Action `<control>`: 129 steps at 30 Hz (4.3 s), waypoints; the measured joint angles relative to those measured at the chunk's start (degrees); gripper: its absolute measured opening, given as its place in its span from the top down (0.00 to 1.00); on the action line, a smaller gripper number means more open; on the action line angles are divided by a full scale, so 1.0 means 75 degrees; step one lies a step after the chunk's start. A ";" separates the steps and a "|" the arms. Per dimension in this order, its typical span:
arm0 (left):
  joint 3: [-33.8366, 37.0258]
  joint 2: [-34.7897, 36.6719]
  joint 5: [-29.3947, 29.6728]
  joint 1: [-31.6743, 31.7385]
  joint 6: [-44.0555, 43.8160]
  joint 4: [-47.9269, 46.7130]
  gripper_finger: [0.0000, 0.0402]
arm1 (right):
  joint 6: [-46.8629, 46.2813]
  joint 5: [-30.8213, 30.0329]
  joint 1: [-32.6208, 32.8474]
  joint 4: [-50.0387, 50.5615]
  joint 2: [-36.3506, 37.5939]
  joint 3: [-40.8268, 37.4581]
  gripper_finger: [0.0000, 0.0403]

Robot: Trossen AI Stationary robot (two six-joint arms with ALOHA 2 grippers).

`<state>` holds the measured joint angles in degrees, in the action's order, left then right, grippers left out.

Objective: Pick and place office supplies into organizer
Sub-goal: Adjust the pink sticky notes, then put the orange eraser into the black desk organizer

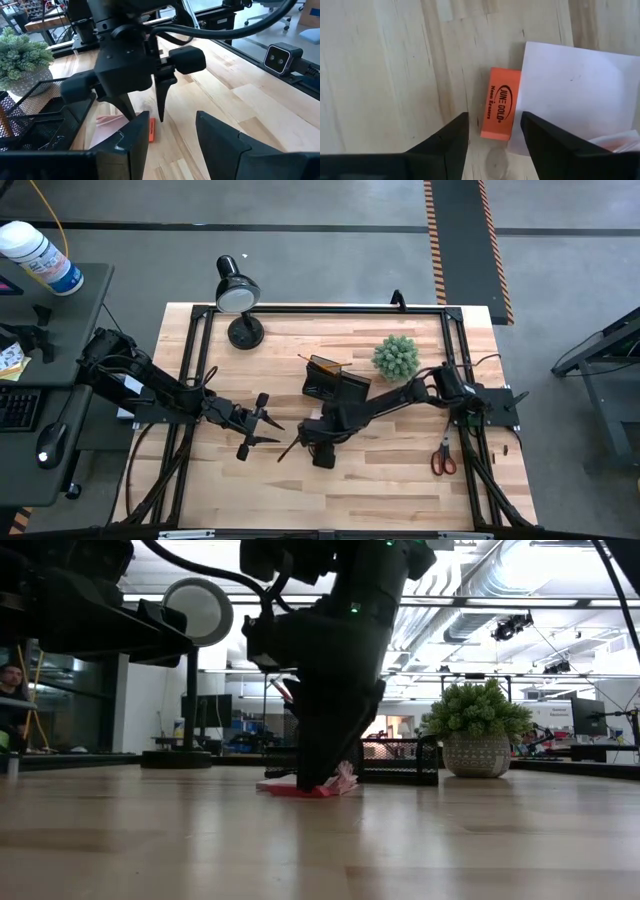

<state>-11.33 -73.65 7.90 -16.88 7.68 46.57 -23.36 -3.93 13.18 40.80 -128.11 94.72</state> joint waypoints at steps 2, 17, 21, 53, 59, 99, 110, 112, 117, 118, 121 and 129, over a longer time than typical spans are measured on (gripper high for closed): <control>0.0000 0.0000 0.0000 0.0000 0.0000 0.0000 0.63 | 0.0036 -0.0201 0.0062 0.0054 -0.0003 0.0000 0.53; 0.0000 0.0000 0.0000 0.0000 -0.0002 -0.0003 0.63 | 0.0038 -0.0997 0.0474 0.0051 -0.0020 -0.0003 0.39; 0.0000 0.0000 0.0000 0.0000 -0.0003 -0.0003 0.63 | -0.0018 -0.1179 0.0482 0.0060 -0.0023 -0.0003 0.43; 0.0000 0.0000 0.0000 0.0000 0.0088 -0.0006 0.63 | 0.0042 -0.1032 0.0373 0.0501 -0.0015 0.0006 0.36; 0.0000 -0.0003 0.0000 0.0000 0.0122 -0.0006 0.63 | 0.0124 -0.1122 0.0450 0.0493 0.0006 0.0012 0.35; 0.0000 -0.0003 -0.0119 0.0000 0.0131 -0.0032 0.63 | 0.0328 -0.0206 0.0228 0.0198 -0.0021 0.0350 0.41; 0.0000 -0.0003 -0.0137 0.0000 0.0131 -0.0029 0.63 | 0.0260 0.0026 0.0188 0.0186 -0.0628 0.0423 0.50; 0.0000 -0.0003 -0.0137 0.0000 0.0131 -0.0029 0.63 | 0.0289 0.0050 0.0188 0.0187 -0.0650 0.0423 0.53; 0.0000 -0.0003 -0.0141 0.0000 0.0134 -0.0029 0.63 | 0.0320 0.0044 0.0197 0.0174 -0.0653 0.0407 0.67; 0.0000 -0.0003 -0.0148 0.0000 0.0141 -0.0029 0.63 | 0.0320 0.0054 0.0198 0.0174 -0.0653 0.0401 0.70; 0.0000 -0.0003 -0.0178 0.0000 0.0149 -0.0031 0.63 | 0.0322 0.0080 0.0194 0.0174 -0.0653 0.0399 0.80; 0.0000 -0.0003 -0.0192 0.0000 0.0154 -0.0029 0.63 | 0.0365 0.0063 0.0194 0.0210 -0.0625 0.0392 0.88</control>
<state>-11.33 -73.67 6.46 -16.88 8.84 46.35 -20.62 -3.46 14.63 42.38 -132.81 97.66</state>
